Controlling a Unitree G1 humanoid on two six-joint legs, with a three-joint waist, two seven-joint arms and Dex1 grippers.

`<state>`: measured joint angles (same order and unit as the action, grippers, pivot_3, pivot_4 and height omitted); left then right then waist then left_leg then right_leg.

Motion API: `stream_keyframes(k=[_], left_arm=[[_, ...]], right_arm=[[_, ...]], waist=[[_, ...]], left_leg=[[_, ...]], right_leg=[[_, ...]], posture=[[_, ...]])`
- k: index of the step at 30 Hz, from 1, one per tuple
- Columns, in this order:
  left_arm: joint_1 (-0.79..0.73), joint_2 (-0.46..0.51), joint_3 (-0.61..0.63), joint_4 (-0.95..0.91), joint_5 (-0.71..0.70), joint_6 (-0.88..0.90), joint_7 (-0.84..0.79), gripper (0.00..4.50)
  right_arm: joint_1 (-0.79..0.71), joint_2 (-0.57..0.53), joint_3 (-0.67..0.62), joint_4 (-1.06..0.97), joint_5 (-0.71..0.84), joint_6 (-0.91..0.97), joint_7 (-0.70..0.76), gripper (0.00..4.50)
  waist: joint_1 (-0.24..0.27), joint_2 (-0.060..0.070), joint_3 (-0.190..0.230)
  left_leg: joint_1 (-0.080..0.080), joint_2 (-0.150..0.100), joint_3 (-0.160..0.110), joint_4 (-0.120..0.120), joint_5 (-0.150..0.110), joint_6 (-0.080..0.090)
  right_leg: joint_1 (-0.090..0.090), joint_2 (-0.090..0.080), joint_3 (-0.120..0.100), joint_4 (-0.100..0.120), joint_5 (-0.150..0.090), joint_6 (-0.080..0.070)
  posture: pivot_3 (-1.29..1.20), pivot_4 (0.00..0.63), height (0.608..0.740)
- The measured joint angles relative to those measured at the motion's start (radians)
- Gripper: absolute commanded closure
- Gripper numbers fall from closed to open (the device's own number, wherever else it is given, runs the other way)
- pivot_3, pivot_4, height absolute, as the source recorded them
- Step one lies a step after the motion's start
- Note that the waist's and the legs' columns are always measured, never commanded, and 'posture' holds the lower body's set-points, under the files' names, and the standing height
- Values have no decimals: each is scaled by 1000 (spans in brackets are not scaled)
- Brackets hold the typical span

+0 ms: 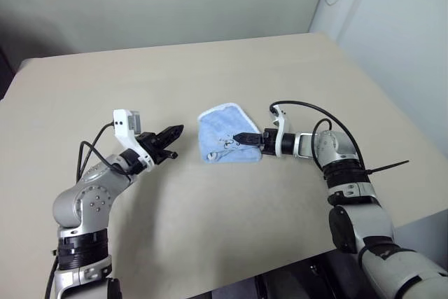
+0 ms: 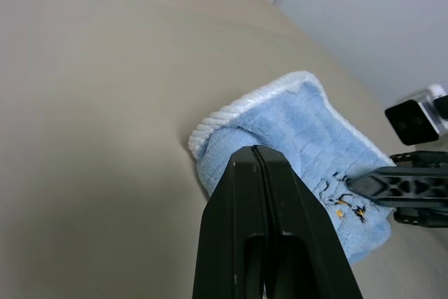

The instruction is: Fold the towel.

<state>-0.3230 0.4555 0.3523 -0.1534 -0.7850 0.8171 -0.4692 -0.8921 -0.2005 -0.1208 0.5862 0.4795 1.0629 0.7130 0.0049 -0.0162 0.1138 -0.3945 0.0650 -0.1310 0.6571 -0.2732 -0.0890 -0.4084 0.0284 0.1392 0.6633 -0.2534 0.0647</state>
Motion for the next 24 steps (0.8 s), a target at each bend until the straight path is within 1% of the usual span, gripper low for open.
stream_keyframes(k=[7,8,12,13,14,16,18,21,24], left_arm=[[19,-4,1,-5,-5,0,13,4500],[19,-5,1,-5,-5,-1,14,4500],[19,-7,0,-5,-7,-2,15,4500],[19,-9,-1,-5,-7,-3,15,4500],[19,-10,-5,-5,-8,-3,14,4500],[19,-10,-6,-5,-8,-5,13,4500],[18,-10,-11,-5,-7,-8,12,4500],[12,-18,-24,0,-5,-14,9,4500],[1,-26,-38,9,1,-20,7,4500]], right_arm=[[1,-20,-138,-27,69,50,-56,4370],[1,-22,-155,-41,79,57,-68,4442],[2,-28,-254,-90,137,80,-133,4442],[1,-32,-293,-93,159,80,-161,4442],[-3,-49,-359,-91,183,76,-208,4442],[-26,-105,-472,-80,212,51,-282,4442],[-50,-177,-557,-78,231,2,-336,4442],[-55,-278,-653,-38,235,-99,-410,4442],[-34,-329,-710,27,232,-177,-489,4442]], waist=[[1,0,0],[1,0,0],[1,0,0],[2,0,0],[7,0,0],[15,0,0],[20,0,0],[19,0,0],[18,0,0]], left_leg=[[0,0,1,0,0,0],[0,0,1,0,0,0],[0,0,1,1,0,0],[0,0,1,1,0,0],[0,-1,1,1,0,0],[0,-2,1,1,0,0],[0,-2,1,1,0,0],[1,0,1,1,0,1],[2,0,1,0,0,1]], right_leg=[[0,0,0,0,0,0],[0,0,0,0,0,0],[1,0,0,0,0,0],[1,0,0,0,0,0],[1,0,0,0,0,0],[1,-2,0,0,0,0],[1,-2,0,0,0,0],[2,-1,0,0,0,0],[2,-1,2,1,0,0]], posture=[[0,150,740],[0,150,740],[0,150,740],[0,150,740],[0,150,740],[0,150,740],[0,150,740],[0,150,740],[0,150,740]])
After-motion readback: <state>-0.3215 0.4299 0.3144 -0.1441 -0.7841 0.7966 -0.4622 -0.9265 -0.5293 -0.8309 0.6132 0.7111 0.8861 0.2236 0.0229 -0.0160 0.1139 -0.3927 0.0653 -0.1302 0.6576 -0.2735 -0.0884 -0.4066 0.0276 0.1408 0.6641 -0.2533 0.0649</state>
